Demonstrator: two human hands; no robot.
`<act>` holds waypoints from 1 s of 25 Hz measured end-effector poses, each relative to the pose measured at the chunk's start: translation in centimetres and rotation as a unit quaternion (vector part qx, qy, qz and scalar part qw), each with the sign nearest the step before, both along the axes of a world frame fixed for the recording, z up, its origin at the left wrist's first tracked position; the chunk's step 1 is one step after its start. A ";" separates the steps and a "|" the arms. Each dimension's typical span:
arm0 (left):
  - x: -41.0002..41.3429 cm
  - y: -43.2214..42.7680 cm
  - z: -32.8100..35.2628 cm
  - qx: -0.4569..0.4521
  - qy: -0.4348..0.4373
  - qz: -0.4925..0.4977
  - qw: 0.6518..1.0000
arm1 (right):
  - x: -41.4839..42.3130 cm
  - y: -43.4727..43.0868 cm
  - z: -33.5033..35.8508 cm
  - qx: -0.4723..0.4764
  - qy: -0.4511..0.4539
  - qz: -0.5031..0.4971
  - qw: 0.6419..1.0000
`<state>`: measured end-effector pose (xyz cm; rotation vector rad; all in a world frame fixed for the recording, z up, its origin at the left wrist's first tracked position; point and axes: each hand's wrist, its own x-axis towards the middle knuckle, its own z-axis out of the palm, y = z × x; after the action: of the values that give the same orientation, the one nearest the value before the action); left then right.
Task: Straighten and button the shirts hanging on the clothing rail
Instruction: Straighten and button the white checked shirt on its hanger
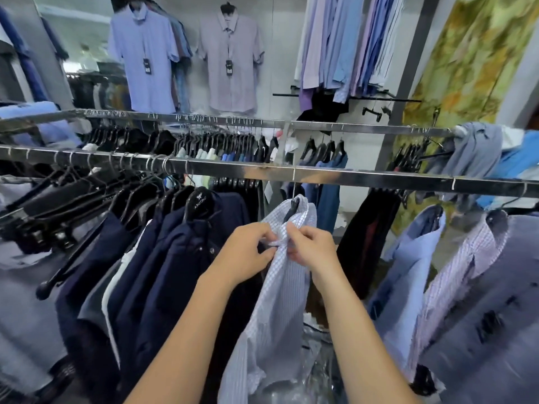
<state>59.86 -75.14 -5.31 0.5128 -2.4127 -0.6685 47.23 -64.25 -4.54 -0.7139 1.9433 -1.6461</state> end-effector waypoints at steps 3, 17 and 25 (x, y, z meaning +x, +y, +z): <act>0.1 -0.1 -0.6 -0.023 0.010 -0.031 0.999 | -0.1 0.3 0.5 -0.053 -0.162 0.013 0.985; -0.1 2.1 -3.2 0.002 0.063 0.034 0.997 | 0.7 0.5 -0.8 -0.151 -0.355 0.063 0.921; -0.6 1.1 -4.3 -0.003 -0.016 0.060 0.998 | -0.6 -0.6 -0.9 -0.149 -0.361 0.084 0.917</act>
<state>59.30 -74.09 -9.61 0.6656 -2.3916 -0.6044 46.58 -64.84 -5.40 -0.2865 1.0963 -1.7773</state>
